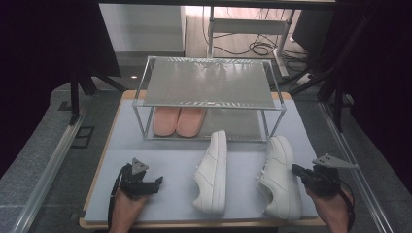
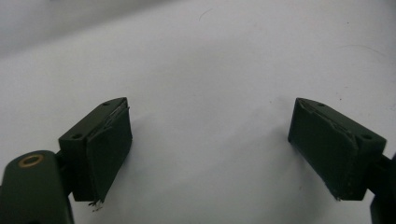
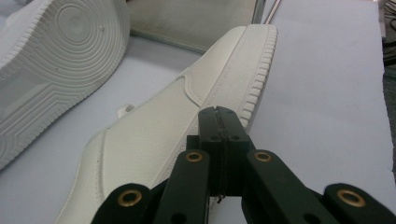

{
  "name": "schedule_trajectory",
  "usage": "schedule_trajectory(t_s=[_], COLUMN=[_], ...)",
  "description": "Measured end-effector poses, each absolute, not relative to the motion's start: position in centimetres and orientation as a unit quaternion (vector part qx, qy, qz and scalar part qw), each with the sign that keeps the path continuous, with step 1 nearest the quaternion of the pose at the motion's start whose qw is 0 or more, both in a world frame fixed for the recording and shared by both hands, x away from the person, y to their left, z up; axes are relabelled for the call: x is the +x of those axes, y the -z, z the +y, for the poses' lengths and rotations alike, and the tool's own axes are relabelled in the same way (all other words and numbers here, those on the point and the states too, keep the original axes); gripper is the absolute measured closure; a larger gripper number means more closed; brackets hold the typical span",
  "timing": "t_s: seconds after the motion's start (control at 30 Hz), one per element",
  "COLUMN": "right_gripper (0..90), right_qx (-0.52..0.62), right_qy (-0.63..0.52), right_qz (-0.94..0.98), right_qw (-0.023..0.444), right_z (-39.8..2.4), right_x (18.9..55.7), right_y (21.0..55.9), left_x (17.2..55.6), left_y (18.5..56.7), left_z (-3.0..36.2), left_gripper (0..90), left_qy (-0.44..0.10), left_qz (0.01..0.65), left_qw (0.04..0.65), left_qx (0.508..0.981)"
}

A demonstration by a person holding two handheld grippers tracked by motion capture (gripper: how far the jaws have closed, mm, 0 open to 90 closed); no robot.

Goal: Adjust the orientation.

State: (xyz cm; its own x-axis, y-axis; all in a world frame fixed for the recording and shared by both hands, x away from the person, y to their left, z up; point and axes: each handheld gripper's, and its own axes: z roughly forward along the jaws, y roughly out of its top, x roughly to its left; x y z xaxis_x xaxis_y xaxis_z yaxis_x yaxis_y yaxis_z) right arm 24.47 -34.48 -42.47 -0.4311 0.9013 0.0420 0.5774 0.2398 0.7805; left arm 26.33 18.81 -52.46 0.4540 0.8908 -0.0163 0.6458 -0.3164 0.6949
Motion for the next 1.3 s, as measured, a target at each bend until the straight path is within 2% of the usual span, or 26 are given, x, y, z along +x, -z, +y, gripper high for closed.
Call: schedule_trajectory(t_s=[0.73, 1.3], right_gripper=[90.0, 90.0], right_qx=[0.504, 0.542], right_qy=[-0.372, -0.332], right_qz=[0.743, 0.723], right_qw=[0.236, 0.271], right_z=[-36.0, -38.4], right_x=[24.1, 23.7], right_y=[43.0, 44.1], left_x=[26.2, 26.2], left_y=[52.5, 52.5], left_z=[18.7, 18.7], left_gripper=[15.4, 15.5], left_qy=[-0.195, -0.195], left_qz=[0.482, 0.481], left_qw=[0.325, 0.325], left_qx=[0.79, 0.79])
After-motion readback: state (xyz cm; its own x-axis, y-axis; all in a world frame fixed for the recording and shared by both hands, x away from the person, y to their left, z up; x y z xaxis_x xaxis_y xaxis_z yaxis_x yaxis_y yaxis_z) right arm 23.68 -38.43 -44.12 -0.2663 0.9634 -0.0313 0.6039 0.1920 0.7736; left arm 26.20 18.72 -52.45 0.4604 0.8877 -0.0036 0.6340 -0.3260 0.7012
